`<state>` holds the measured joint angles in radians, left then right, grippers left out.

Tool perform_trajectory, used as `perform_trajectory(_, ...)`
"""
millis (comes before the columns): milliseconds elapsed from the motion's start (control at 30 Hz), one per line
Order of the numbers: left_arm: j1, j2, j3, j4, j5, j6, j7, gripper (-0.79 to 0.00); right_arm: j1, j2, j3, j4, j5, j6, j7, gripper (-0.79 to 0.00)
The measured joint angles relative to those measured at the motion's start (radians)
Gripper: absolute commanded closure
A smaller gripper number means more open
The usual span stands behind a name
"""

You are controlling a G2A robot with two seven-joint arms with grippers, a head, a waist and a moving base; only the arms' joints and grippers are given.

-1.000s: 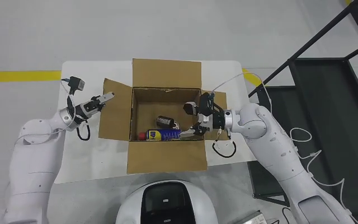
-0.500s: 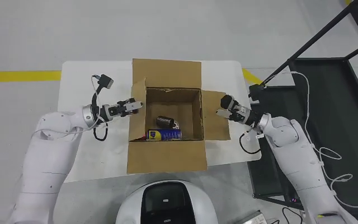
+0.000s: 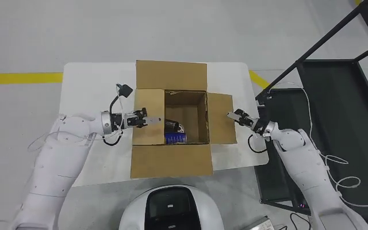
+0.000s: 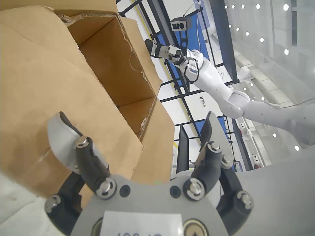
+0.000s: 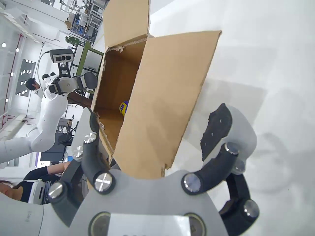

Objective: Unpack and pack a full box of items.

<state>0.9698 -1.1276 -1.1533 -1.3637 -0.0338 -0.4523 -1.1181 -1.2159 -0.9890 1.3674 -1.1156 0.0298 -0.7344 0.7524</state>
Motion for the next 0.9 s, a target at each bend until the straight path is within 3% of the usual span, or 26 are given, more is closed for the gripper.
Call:
perform_trajectory(200,-0.002,0.001,0.025,0.003,-0.021,0.029,-0.029,-0.785,0.013,-0.001,-0.027,-0.020,0.097,-0.102,0.090,-0.785)
perform_trajectory(400,0.015,0.009,0.001,-0.018,-0.050,0.026,-0.008,-0.785,-0.012,0.016,0.000,-0.158,0.165,-0.164,0.170,-0.785)
perform_trajectory(633,0.055,0.028,-0.088,-0.063,-0.134,0.023,0.019,-0.785,0.008,0.033,-0.050,-0.348,0.171,-0.133,0.200,-0.785)
perform_trajectory(900,0.139,0.061,-0.257,-0.126,-0.264,0.011,0.001,-0.785,0.176,-0.002,-0.234,-0.275,0.118,-0.061,0.235,-0.785)
